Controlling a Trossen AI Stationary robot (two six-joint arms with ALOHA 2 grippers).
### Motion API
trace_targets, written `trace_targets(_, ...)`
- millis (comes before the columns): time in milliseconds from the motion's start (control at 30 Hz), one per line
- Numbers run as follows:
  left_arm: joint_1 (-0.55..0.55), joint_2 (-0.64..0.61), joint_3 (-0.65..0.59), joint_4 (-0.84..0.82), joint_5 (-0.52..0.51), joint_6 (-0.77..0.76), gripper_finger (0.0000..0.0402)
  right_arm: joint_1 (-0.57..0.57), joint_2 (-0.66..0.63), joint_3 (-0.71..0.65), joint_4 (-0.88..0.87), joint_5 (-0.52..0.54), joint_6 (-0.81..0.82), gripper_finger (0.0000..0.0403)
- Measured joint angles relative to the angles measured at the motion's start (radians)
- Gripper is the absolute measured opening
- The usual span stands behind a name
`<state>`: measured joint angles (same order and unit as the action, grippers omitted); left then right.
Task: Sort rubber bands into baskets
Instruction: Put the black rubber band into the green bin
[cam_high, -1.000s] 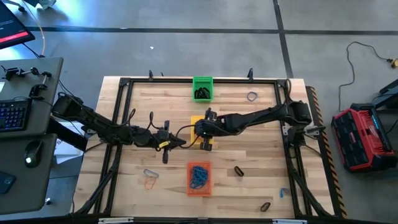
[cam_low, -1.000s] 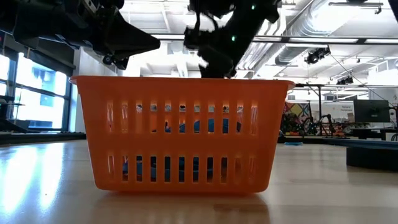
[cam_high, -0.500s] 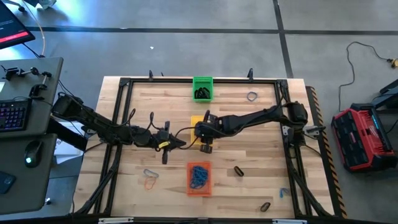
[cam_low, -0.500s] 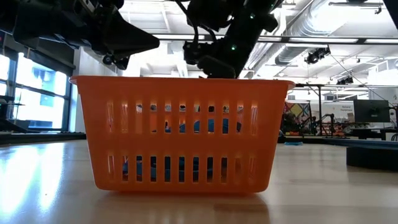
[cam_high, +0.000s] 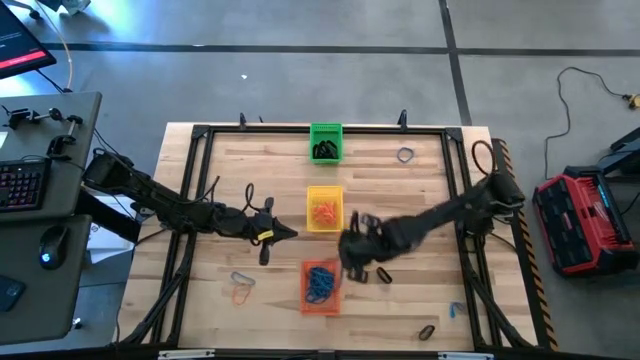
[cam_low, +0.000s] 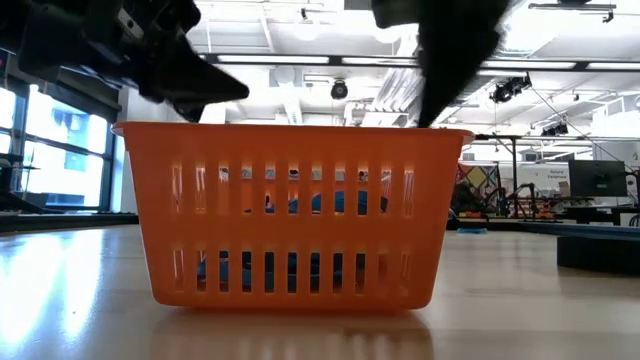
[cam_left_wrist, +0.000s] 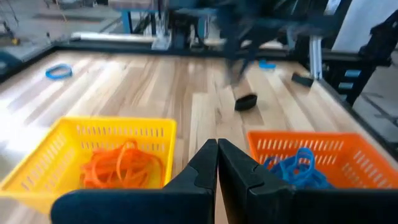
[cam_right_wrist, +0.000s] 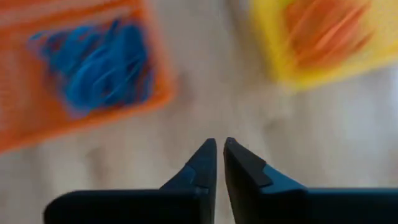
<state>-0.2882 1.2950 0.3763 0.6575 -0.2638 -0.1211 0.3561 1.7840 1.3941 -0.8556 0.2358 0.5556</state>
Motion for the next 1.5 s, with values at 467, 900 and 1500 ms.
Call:
trace_targets(467,0.0,0.0,0.0,-0.054,0.0,-0.024,0.0003,0.333,0.004,-0.108,-0.056,0.021,0.741,0.0148)
trace_targets(900,0.0,0.0,0.0,-0.055,0.0,-0.035,0.0003,0.264,0.001,-0.396,0.211,-0.027,0.724,0.0153)
trace_targets(1500,0.001,0.0,0.0,-0.054,-0.024,-0.019,0.0003,-0.022,0.006,-0.201,0.094,0.132,0.164,0.0003)
